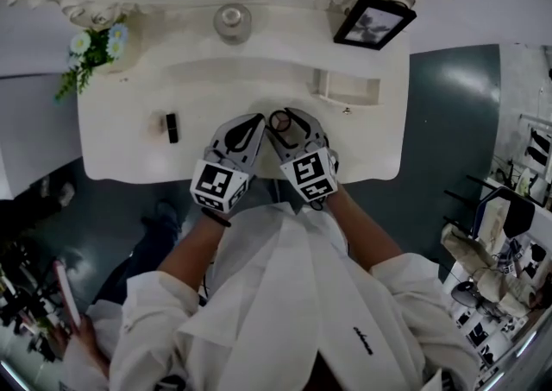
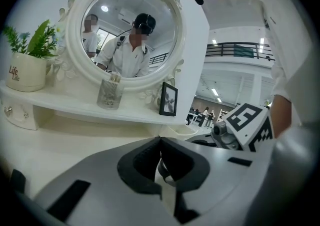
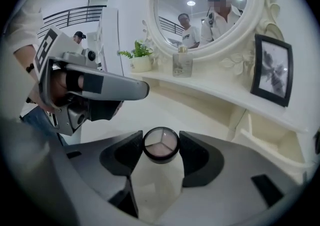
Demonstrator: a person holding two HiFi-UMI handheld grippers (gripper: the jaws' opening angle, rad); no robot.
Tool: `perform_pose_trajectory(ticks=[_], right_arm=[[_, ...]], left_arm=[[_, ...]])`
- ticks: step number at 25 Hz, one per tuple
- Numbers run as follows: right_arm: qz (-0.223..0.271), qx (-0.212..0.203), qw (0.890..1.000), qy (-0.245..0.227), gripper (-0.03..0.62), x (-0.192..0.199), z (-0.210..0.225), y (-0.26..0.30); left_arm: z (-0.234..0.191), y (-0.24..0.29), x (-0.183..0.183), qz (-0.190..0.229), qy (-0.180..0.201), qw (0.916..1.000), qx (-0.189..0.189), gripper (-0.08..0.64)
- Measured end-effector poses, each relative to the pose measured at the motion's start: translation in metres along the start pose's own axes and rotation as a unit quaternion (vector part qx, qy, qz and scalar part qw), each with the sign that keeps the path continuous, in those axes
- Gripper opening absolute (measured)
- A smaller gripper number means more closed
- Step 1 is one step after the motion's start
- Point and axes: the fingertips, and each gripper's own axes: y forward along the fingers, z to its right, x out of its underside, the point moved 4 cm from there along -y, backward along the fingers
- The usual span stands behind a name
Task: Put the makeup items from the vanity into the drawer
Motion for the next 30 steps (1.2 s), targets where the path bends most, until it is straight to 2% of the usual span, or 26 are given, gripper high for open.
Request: perform_pose_trajectory(ticks=[6, 15, 22, 30], right_arm=[[0.032, 0.016, 0.999, 0.009, 0.242, -0.016, 0.022, -0.032], [0.071, 0.064, 0.995, 0.027, 0.242, -0.032, 0.069, -0.089], [0.072, 0.096, 0.992, 0.042, 0.242, -0.025, 0.113, -0.111], [0.073, 0.11, 0.99, 0.048, 0.242, -0.018, 0.146, -0.118]], left_arm=[[0.018, 0.022, -0.016, 0.006, 0.002, 0.9999, 0.011, 0.026], [0.058, 0.062, -0.048, 0.016, 0.025, 0.9985, 0.047, 0.026], [0.089, 0.09, -0.065, 0.02, 0.036, 0.997, 0.065, 0.026], [0.102, 0.117, -0.068, 0.014, 0.031, 0.9977, 0.059, 0.026]])
